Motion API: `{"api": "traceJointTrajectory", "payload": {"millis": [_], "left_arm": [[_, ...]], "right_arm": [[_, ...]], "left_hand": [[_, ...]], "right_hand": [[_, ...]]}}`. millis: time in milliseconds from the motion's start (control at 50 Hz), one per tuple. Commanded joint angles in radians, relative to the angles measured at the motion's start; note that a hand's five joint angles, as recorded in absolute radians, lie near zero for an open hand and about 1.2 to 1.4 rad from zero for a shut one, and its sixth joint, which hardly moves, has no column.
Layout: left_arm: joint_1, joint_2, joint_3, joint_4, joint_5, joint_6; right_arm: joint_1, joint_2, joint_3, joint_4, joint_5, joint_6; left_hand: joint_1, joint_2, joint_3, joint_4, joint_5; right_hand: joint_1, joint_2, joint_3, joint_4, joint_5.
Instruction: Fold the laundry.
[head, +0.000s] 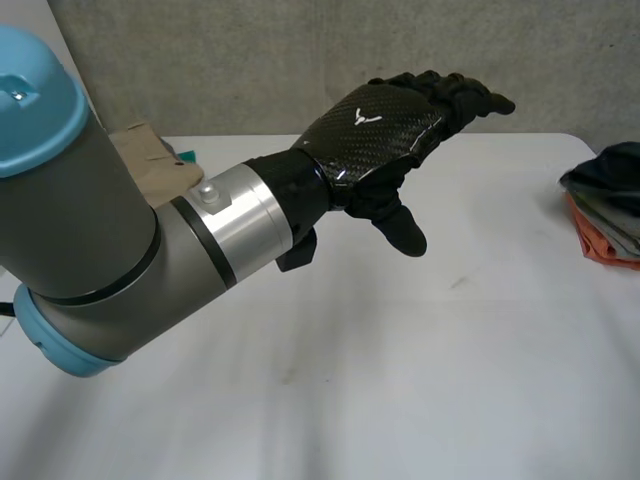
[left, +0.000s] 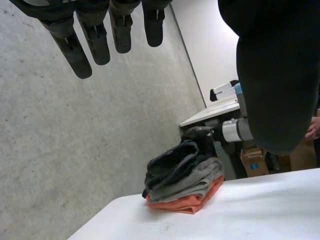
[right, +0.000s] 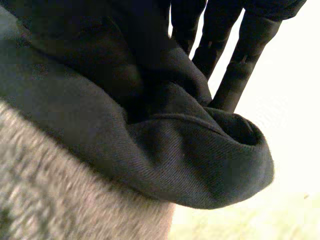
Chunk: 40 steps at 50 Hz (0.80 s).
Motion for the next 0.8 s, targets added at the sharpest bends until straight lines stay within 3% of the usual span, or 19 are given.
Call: {"api": "traceJointTrajectory", "payload": {"millis": [20, 40, 220, 440, 520, 640, 720, 800], "left_arm": [[-0.002, -0.004, 0.002, 0.0, 0.0, 0.001], [-0.002, -0.004, 0.002, 0.0, 0.0, 0.001], [-0.011, 0.004, 0.005, 0.0, -0.002, -0.002], [-0.032, 0.009, -0.003, -0.002, -0.003, -0.002], [-0.037, 0.009, -0.004, -0.002, -0.005, -0.004], [-0.038, 0.015, 0.011, 0.0, -0.012, -0.009], [-0.035, 0.036, 0.057, 0.009, -0.066, -0.05], [-0.016, 0.073, 0.141, 0.038, -0.21, -0.125]], "right_arm": [[-0.013, 0.021, -0.021, 0.108, -0.131, -0.118], [-0.013, 0.012, -0.018, 0.111, -0.126, -0.123], [-0.029, -0.186, 0.051, 0.179, -0.047, -0.074], [-0.174, -0.391, 0.142, 0.355, 0.047, -0.086], [-0.234, -0.398, 0.095, 0.437, 0.153, -0.2], [-0.234, -0.402, -0.043, 0.412, 0.438, -0.405], [-0.162, -0.41, -0.08, 0.287, 0.474, -0.343], [-0.053, -0.514, -0.053, 0.156, 0.44, -0.232]], "left_hand": [[0.007, -0.009, -0.017, -0.008, -0.023], [0.007, -0.009, -0.017, -0.008, -0.023], [0.007, -0.009, -0.017, -0.008, -0.023], [0.007, -0.009, -0.017, -0.008, -0.023], [0.007, -0.009, -0.017, -0.008, -0.023], [0.007, -0.009, -0.017, -0.008, -0.023], [0.016, 0.0, -0.008, 0.001, -0.014], [0.007, -0.009, -0.017, -0.008, -0.023]], "right_hand": [[-0.532, -0.609, -0.615, -0.631, -0.626], [-0.917, -0.994, -1.001, -1.016, -1.011], [-0.931, -1.008, -1.015, -1.03, -1.025], [-0.931, -1.008, -1.015, -1.03, -1.025], [-0.931, -1.008, -1.015, -1.03, -1.025], [-0.931, -1.008, -1.015, -1.03, -1.025], [-0.931, -1.008, -1.015, -1.03, -1.025], [-0.931, -1.008, -1.015, -1.03, -1.025]]}}
